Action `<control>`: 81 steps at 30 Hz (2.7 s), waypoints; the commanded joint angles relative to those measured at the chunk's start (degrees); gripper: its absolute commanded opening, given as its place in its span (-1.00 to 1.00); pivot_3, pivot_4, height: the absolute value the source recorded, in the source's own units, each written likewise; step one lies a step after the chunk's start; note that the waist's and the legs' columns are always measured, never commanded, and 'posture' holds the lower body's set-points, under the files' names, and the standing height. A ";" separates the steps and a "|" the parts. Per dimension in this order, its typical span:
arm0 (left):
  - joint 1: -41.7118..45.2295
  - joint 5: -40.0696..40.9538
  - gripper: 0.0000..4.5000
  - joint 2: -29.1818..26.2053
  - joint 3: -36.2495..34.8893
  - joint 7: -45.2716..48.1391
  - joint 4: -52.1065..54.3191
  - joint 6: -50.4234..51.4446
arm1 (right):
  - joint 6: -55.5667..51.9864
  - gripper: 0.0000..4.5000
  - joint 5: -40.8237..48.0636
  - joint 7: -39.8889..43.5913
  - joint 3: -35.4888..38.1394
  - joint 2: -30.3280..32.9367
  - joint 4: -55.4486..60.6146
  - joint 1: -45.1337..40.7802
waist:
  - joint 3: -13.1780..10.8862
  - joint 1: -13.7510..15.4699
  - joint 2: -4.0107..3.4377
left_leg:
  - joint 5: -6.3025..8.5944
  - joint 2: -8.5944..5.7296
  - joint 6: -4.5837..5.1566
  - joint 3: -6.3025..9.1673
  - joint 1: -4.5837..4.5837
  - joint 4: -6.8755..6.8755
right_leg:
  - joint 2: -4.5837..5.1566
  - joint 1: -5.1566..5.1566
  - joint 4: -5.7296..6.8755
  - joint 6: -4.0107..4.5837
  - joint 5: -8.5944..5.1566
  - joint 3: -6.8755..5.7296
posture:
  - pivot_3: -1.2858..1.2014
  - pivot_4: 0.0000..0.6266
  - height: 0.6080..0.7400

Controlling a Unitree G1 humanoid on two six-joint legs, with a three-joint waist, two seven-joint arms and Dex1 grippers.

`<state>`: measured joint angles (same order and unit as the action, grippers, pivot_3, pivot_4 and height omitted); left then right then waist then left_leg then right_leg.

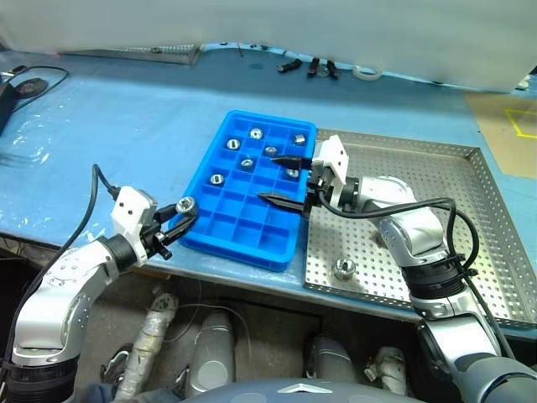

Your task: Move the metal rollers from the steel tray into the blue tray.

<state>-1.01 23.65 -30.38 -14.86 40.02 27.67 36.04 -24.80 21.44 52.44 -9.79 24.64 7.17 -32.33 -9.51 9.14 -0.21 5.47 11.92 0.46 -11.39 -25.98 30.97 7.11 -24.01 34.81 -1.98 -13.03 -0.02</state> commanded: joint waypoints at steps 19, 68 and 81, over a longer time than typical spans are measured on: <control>-0.22 1.67 0.31 -3.83 0.95 0.28 -2.29 -1.95 | -0.96 1.00 0.10 -0.70 0.66 0.29 3.01 0.46 | 0.02 -0.14 0.03 | -0.04 0.00 -0.06 0.00 0.10 0.02 | -0.01 0.02 0.15 0.00 0.01 0.02 | 0.24 -0.52 1.00; 60.50 -20.30 0.31 23.83 42.73 48.46 -77.16 -38.48 | -11.63 1.00 1.47 -29.60 25.06 3.48 42.21 43.68 | 0.08 -10.19 0.06 | 0.19 -0.12 0.35 -0.39 0.52 0.37 | 0.08 0.62 -0.15 -0.01 0.01 0.37 | -0.42 -0.52 1.00; 63.35 -26.30 0.31 27.99 41.20 49.37 -84.81 -50.43 | -8.60 1.00 -0.71 -32.68 23.19 0.81 43.83 48.00 | 0.07 -11.68 0.07 | 0.23 -0.12 0.38 -0.37 0.64 0.39 | 0.09 0.75 -0.17 -0.04 -0.01 0.36 | -0.47 -0.52 1.00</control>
<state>60.71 -2.47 -2.86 27.28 88.76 -57.59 -13.14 -34.78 21.00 20.33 13.01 25.60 48.24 15.59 -9.43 -2.54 -0.14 5.70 11.81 0.83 -11.76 -25.33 31.35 7.20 -23.28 34.64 -2.03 -13.04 0.34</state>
